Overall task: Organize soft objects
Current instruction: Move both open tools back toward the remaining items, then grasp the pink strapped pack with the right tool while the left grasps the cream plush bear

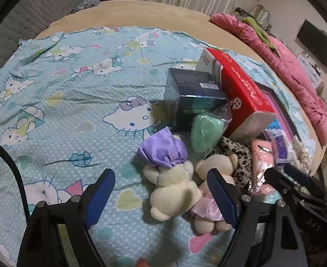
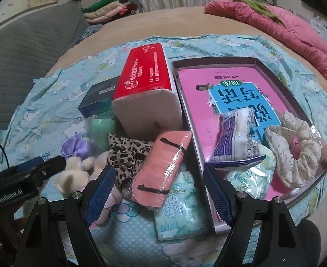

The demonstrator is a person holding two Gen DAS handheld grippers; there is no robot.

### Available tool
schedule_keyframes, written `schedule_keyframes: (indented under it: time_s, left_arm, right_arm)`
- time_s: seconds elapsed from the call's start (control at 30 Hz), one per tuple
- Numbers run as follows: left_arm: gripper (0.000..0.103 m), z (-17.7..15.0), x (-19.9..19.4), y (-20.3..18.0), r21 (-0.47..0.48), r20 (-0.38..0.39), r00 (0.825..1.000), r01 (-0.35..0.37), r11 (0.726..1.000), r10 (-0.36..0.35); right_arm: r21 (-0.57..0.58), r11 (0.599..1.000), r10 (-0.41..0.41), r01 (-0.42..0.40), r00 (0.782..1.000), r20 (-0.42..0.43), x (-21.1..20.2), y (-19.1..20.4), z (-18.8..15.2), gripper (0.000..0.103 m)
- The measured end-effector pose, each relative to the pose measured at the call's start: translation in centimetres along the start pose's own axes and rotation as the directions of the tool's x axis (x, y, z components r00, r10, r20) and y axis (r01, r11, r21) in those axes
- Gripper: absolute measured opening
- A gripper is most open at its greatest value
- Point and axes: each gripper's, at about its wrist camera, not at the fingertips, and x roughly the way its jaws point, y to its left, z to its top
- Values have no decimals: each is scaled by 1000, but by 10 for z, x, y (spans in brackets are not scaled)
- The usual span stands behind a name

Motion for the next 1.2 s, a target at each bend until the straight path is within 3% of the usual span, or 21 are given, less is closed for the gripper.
schedule_keyframes:
  time_s: [0.07,0.3,0.47,0.67,0.8,1.0,1.1,1.2]
  left_arm:
    - [84,0,4,-2,19,1,1000,-19,1000,19]
    - [84,4,13,4,-7,-19,998,61,998,-61]
    - [84,6,25,11,-43,-51,996,66,997,-69]
    - [84,5,36,7,-28,-68,998,-5,1000,3]
    - [84,5,44,12,-66,-88,996,15,998,-21]
    - [84,4,47,10,-51,-76,997,9,999,-13]
    - [74,4,45,10,-52,-56,998,30,998,-33]
    - [51,4,42,9,-60,-47,994,98,993,-100]
  right_arm:
    - [-2,1000,-8,8,1000,2,3,2,2,80]
    - [-14,999,-41,40,998,-51,22,6,3,61]
    - [-8,1000,-22,21,998,-64,35,9,0,51]
    - [-3,1000,-4,4,999,-50,39,7,0,45]
    - [-26,999,18,-19,999,-30,36,7,-1,43]
    - [-34,998,53,-53,999,9,26,6,0,40]
    - [-45,998,55,-54,998,20,21,6,1,38]
    - [-39,997,69,-69,997,15,19,4,-1,37]
